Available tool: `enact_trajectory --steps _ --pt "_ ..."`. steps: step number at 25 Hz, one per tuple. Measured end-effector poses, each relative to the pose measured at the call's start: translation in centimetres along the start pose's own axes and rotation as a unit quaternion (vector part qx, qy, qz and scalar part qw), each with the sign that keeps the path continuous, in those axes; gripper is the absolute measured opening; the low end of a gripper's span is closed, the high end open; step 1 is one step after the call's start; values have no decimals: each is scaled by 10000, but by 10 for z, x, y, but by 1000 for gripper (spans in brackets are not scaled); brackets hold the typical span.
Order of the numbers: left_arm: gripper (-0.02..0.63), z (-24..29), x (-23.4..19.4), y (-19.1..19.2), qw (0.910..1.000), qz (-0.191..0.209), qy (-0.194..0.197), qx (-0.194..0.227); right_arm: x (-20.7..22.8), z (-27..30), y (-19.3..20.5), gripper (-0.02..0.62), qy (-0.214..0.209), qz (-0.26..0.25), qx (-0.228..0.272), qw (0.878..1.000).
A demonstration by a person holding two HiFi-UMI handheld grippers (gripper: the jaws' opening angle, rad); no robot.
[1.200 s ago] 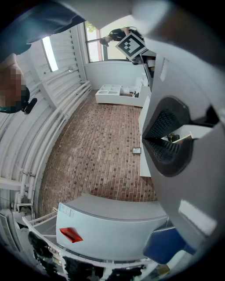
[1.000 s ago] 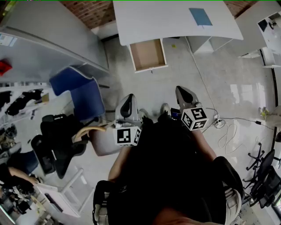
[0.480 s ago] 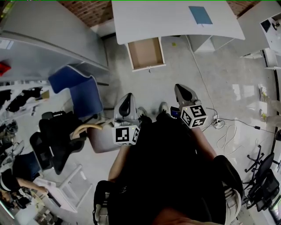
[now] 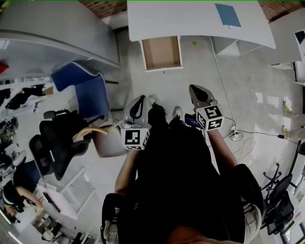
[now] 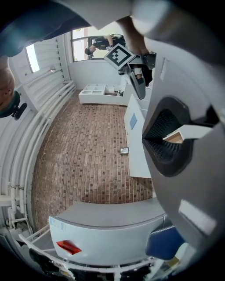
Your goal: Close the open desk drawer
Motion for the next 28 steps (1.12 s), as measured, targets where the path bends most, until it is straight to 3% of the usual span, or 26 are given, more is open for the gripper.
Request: enact_trajectory --steps 6,10,16,20,23,28 --pt "15 48 -47 26 9972 559 279 -403 12 58 4 5 -34 -324 -551 9980" --pt "16 90 -77 52 9892 924 718 -881 23 102 15 5 -97 -418 -988 9942" --pt "17 122 -103 90 9700 1466 1351 -1389 26 148 40 5 -224 -833 -1667 9822" --pt "17 144 -102 124 9502 2021 1643 -1710 43 174 59 8 -112 -1175 -1955 9736" --pt "49 155 -98 151 9369 2363 1733 -1906 55 190 77 55 -98 -1474 -2230 9636" --pt "115 175 -98 194 9168 2915 1588 -2220 72 214 110 74 43 -1877 -2539 9488"
Point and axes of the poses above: the fingertips, and each gripper's own axes: z forward along the fingers, x to its right, y out of its underside, the point moved 5 cm from there along -z, backward along the fingers
